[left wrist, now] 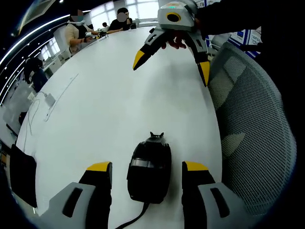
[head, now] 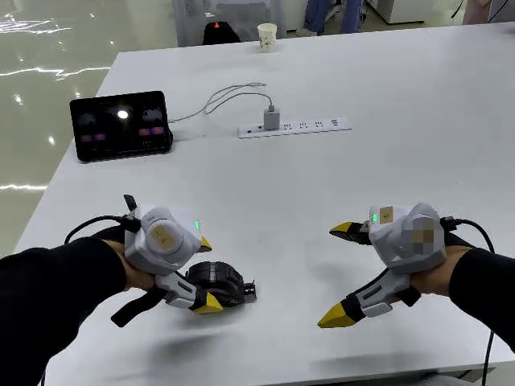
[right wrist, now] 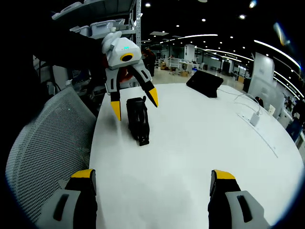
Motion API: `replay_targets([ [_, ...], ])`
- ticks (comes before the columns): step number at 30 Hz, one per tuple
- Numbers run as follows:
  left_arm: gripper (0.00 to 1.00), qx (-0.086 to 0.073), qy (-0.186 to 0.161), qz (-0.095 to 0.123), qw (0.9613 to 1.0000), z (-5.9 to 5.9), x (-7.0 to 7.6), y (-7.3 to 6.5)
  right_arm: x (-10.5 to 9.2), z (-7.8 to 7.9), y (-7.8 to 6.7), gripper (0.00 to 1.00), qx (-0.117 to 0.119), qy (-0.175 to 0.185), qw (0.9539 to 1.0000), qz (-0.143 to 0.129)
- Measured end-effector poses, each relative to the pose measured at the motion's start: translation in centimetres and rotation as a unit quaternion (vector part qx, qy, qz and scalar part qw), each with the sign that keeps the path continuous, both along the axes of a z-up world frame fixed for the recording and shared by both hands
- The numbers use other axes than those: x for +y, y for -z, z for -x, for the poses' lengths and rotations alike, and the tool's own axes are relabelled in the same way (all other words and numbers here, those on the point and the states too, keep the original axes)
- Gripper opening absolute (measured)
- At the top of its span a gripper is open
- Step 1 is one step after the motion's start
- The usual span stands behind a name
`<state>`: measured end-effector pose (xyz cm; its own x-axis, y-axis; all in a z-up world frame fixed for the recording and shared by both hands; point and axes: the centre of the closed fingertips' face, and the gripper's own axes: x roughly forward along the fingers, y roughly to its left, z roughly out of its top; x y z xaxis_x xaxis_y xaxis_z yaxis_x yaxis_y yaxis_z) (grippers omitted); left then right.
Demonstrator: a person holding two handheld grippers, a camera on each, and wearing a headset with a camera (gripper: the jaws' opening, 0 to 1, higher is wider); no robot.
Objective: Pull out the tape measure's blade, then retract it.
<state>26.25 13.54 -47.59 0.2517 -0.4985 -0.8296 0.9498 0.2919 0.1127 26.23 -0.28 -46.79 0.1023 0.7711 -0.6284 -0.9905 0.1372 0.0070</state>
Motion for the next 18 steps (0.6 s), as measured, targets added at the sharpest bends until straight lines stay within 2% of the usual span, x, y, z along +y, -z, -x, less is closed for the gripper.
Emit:
replay_targets([
  [4, 0.44, -0.005, 0.007, -0.009, 0.9999, -0.1, -0.2, 0.2, 0.4, 0.1, 0.0, 0.99, 0.003, -0.004, 1.0, -0.002],
  [8, 0.33, 0.001, 0.007, -0.016, 0.9998, -0.2, -0.2, 0.4, 0.7, 0.1, -0.2, 0.99, 0.003, -0.008, 1.0, -0.004],
  [9, 0.31, 0.008, 0.021, -0.023, 0.9995, 0.2, -0.3, 0.6, 0.9, 0.1, -0.2, 0.99, 0.003, -0.01, 0.9999, -0.003],
  [10, 0.3, 0.0, 0.015, -0.026, 0.9996, 0.0, -0.3, 0.7, 1.0, 0.1, -0.2, 0.99, 0.002, -0.012, 0.9999, -0.003],
  [18, 0.29, 0.009, 0.025, -0.032, 0.9991, 0.2, -0.2, 0.9, 2.0, 0.1, 0.4, 0.99, 0.007, -0.016, 0.9998, -0.001],
])
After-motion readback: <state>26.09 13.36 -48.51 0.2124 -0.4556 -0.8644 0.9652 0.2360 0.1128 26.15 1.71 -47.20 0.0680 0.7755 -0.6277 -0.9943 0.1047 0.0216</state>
